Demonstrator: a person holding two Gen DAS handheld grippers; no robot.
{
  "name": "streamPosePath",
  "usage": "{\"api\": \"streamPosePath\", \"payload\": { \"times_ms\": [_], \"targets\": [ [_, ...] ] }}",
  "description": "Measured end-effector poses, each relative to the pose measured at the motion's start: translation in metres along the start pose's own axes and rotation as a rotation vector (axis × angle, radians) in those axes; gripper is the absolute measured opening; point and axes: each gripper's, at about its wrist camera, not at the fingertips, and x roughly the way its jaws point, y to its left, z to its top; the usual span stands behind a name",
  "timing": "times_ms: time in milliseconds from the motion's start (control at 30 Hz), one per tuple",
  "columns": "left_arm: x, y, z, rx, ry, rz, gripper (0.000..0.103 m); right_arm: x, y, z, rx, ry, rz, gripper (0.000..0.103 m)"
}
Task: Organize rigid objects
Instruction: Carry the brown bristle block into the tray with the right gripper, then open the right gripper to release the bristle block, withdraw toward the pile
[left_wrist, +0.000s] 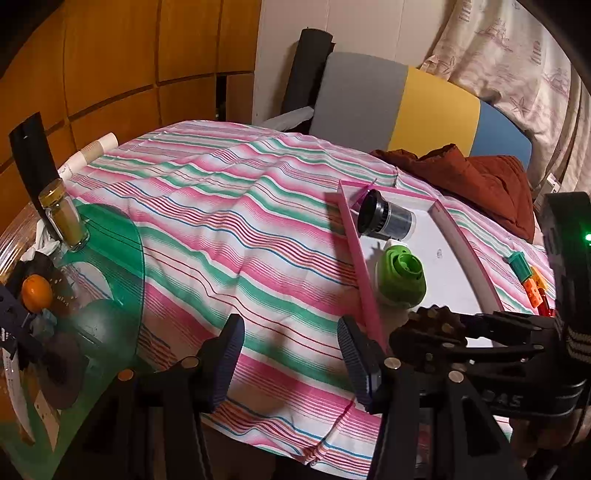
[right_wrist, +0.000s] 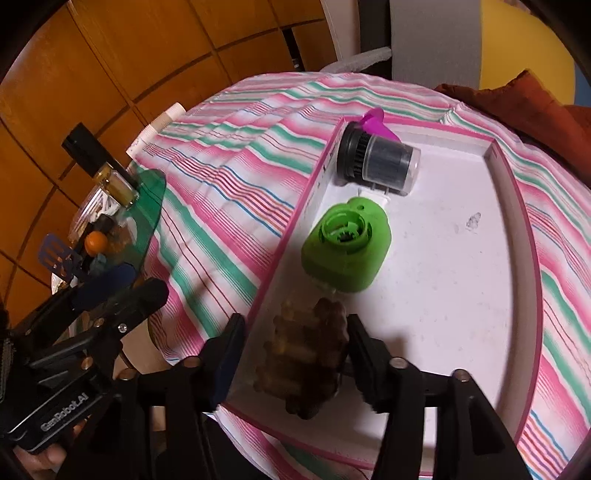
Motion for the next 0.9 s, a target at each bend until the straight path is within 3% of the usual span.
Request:
{"api": "streamPosePath", "payload": {
  "times_ms": [67,400,667,900],
  "targets": [
    [-0.001,0.001,0.001,-0.004,-0.003,0.001,0.053,-0.006,0.0,0.0,-0.002,-0.02,0.015,0.074],
    [-0.009,-0.002,0.003,0.01,-0.019,0.005,0.053,-0.045,0.0,-0.002,-0.015,-0.129,0.003,0.078],
    [-0.015,-0.009,0.006,0.032,-0.033,0.003,0.053,-0.085,-0.025,-0.009,-0.017,-0.216,-0.095,0.081],
    [-0.023,-0.017,0.01,0.057,-0.05,0.001,0.053,-0.108,-0.061,-0.019,-0.007,-0.232,-0.208,0.087]
  ]
}}
